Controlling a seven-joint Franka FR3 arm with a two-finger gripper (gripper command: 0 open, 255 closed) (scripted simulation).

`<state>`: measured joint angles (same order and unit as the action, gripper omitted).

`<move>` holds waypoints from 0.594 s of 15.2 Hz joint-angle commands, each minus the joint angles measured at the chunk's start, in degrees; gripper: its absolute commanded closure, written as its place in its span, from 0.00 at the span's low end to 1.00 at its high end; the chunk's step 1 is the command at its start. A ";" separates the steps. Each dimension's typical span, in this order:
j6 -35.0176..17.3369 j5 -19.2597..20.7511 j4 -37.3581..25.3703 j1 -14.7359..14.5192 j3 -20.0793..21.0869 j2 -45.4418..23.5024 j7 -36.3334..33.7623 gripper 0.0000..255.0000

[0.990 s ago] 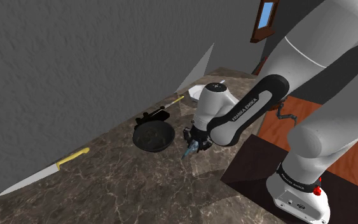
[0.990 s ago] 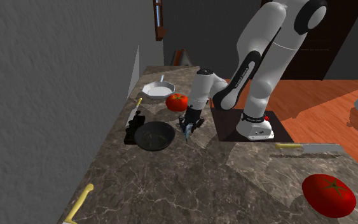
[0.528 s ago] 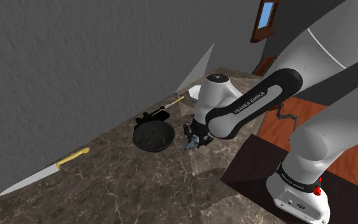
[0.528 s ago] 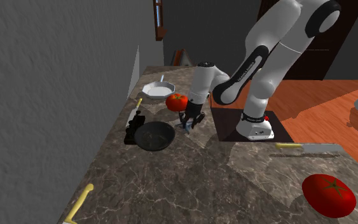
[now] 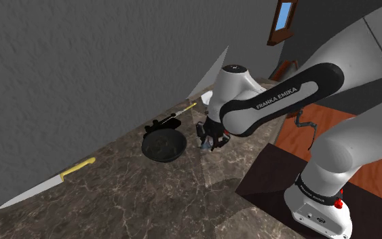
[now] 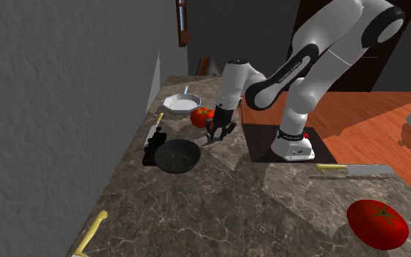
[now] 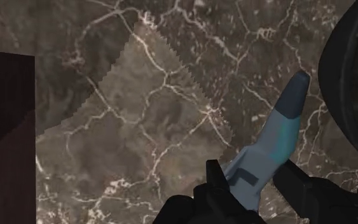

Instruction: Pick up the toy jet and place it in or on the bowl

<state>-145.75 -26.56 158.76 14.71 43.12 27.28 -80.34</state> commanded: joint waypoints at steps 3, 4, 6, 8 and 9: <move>4.42 0.16 -1.32 -0.68 -1.85 3.08 0.40 1.00; 5.49 0.24 -1.68 -0.81 -2.27 3.80 0.45 1.00; 7.60 0.45 -2.43 -1.04 -3.10 5.16 0.53 1.00; 9.65 0.71 -3.24 -1.21 -3.90 6.41 0.59 1.00; 10.65 0.85 -3.66 -1.27 -4.28 7.00 0.60 1.00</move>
<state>-136.15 -25.83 155.46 13.53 39.27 33.62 -79.81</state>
